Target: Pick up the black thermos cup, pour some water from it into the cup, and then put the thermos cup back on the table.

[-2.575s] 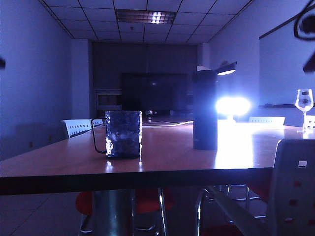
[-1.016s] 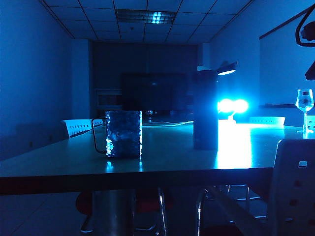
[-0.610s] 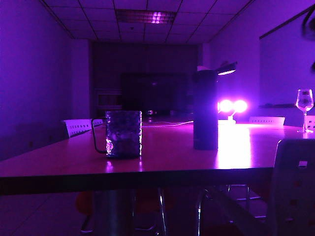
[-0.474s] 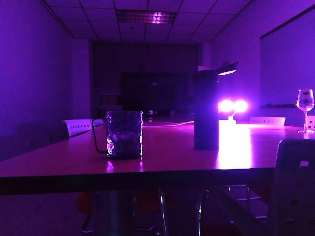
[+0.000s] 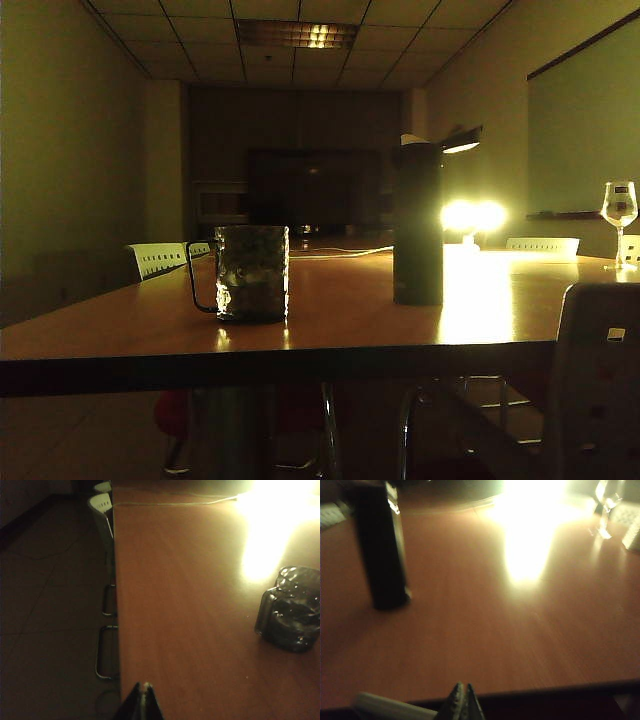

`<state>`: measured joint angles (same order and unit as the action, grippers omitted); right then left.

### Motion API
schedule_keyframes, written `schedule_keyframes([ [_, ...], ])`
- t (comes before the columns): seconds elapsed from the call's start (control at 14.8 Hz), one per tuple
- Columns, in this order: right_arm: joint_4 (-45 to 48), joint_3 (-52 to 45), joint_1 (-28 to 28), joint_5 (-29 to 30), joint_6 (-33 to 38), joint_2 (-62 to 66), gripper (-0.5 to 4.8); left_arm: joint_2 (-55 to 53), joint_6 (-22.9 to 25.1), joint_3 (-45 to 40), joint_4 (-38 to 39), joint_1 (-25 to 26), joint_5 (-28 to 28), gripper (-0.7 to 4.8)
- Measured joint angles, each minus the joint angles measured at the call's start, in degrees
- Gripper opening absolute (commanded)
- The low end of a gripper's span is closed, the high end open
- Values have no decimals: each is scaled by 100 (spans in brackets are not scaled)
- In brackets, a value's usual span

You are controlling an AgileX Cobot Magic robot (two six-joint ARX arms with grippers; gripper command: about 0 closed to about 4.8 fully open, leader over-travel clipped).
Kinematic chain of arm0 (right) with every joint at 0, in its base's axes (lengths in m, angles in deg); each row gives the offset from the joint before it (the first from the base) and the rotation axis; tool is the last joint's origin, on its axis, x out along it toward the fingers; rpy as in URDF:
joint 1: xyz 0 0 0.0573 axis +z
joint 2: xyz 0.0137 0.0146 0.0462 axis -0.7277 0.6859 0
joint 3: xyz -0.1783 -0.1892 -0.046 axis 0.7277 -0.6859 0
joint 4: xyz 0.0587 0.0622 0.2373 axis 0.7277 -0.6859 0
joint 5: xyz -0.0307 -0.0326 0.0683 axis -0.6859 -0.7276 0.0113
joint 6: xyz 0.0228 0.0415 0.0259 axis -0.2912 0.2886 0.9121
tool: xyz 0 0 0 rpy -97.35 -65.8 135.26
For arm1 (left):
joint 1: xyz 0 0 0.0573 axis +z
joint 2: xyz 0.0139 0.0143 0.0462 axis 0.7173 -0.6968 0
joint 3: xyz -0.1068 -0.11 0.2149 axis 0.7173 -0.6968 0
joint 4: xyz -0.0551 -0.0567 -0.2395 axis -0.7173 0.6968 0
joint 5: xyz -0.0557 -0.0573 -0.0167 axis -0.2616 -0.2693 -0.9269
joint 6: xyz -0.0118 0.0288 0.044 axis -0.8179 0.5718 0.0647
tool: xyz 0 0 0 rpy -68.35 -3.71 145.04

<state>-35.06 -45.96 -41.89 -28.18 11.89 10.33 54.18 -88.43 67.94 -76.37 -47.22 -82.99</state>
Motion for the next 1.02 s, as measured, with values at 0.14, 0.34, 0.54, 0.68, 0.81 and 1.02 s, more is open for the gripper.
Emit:
schedule_keyframes([
  [0.14,-39,0,-9,-162,0,-11,-5,-4,0,0,2,0,-2,-5],
  [0.34,-42,0,-11,-236,-439,-11,-5,-2,0,0,2,2,2,-5],
  [0.54,-42,0,-9,-238,-522,-11,-5,-2,0,0,2,0,0,-4],
  [0.68,-39,0,-2,-238,-525,-11,-5,-2,0,0,2,2,2,-5],
  [0.81,-39,0,0,-238,-525,-11,-5,0,0,0,2,2,2,-5],
  [1.02,-39,0,0,-238,-525,-11,-5,0,0,0,2,2,0,-4],
])
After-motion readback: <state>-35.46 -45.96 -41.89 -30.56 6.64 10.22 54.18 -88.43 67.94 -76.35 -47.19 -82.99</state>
